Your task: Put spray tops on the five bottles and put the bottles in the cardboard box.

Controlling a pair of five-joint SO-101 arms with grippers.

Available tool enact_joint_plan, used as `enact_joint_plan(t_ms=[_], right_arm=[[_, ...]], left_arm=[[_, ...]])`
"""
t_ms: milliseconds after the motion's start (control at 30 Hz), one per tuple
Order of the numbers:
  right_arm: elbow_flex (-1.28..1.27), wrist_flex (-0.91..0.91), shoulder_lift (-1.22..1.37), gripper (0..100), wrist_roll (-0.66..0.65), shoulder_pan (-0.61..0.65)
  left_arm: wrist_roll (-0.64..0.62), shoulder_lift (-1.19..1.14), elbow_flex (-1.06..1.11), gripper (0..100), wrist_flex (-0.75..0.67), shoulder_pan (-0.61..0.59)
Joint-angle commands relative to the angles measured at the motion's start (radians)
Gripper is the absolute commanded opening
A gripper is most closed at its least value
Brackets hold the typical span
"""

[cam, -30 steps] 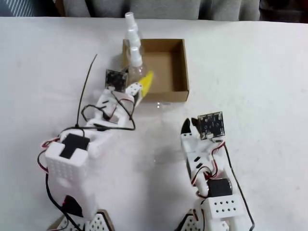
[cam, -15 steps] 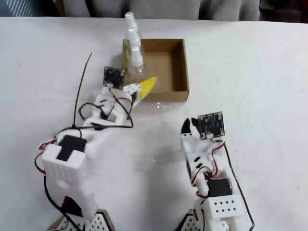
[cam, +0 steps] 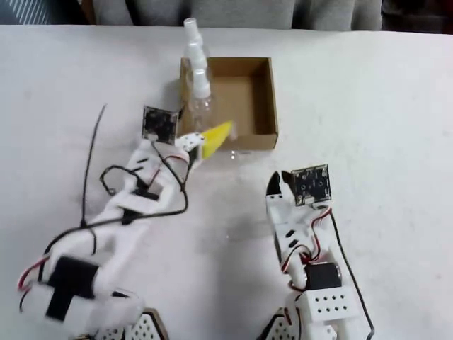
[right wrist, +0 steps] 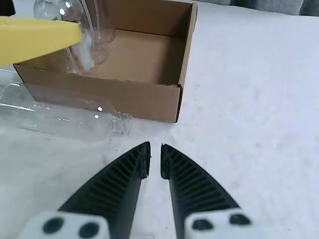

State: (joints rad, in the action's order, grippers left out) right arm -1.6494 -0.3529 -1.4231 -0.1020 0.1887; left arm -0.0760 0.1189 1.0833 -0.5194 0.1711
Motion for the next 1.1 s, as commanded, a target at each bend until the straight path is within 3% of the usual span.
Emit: enact_joint_plan(t_ms=[0, 233, 333, 500, 633, 800, 933, 1067], right_arm=[[0.008, 0.019, -0.008, 1.7, -0.012, -0.007], [0.008, 0.019, -0.008, 1.7, -0.012, -0.007], [0.008, 0.019, -0.008, 1.7, -0.012, -0.007], [0.008, 0.016, -0.008, 1.7, -0.012, -0.008], [0.012, 0.012, -0.008, 1.7, -0.014, -0.022], [0.086, -0.061, -0.008, 1.7, -0.127, -0.064], [0.247, -0.234, 0.002, 1.7, -0.147, -0.051], [0.427, -0.430, 0.004, 1.7, -0.193, -0.016]], left_arm=[[0.006, 0.232, 0.032, 38, 0.227, 0.005], [-0.002, 0.536, 0.084, 35, 0.609, 0.004], [-0.002, 0.647, 0.080, 25, 0.769, -0.016], [0.005, 0.782, 0.084, 1, 0.916, -0.079], [-0.002, 0.852, 0.084, 6, 1.062, -0.205], [0.000, 0.855, 0.097, 6, 1.168, -0.401], [0.011, 0.831, 0.206, 6, 1.135, -0.469], [0.157, 0.820, 0.256, 6, 1.114, -0.496]])
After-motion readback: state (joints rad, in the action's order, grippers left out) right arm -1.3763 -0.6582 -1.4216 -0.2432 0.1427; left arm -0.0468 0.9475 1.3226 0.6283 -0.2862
